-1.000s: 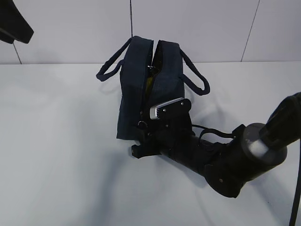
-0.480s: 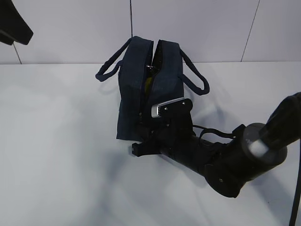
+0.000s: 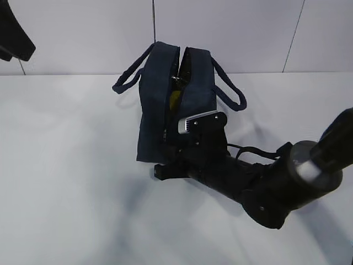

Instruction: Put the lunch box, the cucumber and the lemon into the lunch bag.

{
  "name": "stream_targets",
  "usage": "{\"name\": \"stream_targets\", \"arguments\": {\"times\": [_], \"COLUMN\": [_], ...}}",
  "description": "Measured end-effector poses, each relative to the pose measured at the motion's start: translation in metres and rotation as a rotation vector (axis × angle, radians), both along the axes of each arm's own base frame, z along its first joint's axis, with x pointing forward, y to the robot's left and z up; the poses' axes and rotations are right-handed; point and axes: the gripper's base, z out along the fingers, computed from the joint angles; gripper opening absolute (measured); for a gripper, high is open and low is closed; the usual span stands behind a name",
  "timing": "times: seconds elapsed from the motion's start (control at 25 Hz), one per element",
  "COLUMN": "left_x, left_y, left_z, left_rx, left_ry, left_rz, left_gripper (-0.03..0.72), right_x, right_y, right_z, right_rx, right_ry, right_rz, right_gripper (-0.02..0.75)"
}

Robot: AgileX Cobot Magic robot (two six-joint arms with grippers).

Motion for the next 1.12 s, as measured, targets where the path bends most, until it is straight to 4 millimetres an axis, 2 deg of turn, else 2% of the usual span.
{"name": "stream_targets", "arguments": {"times": [0.16,0.56,0.92,1.12], "left_x": [-0.002,-0.001,0.017,0.025], "left_y": [0.000,0.000,-0.011,-0.031], "left_z": [-0.001,-0.002,-0.026,-0.047], "left_rx": [0.012,0.017,0.023,0.051], "left_ry": [0.017,0.021,0.087,0.132], "left_rz": [-0.017,-0.022,-0.089,-0.183], "left_gripper": [0.238,0.238,0.238,0.238], "right_x": [-0.004,-0.025,-0.029,-0.030], "right_y": [-0.002,-0.015,-0.017,-0.015], "right_z": [0.013,0.027,0.044,0.054], "right_rx": [0.001,-0.007,-0.007,-0.006], "right_ry": [-0.005,0.007,-0.012,-0.042], "right_rz": [0.000,0.003,0.014,0.044], "right_gripper": [0.000,0.000,0.000,0.000]}}
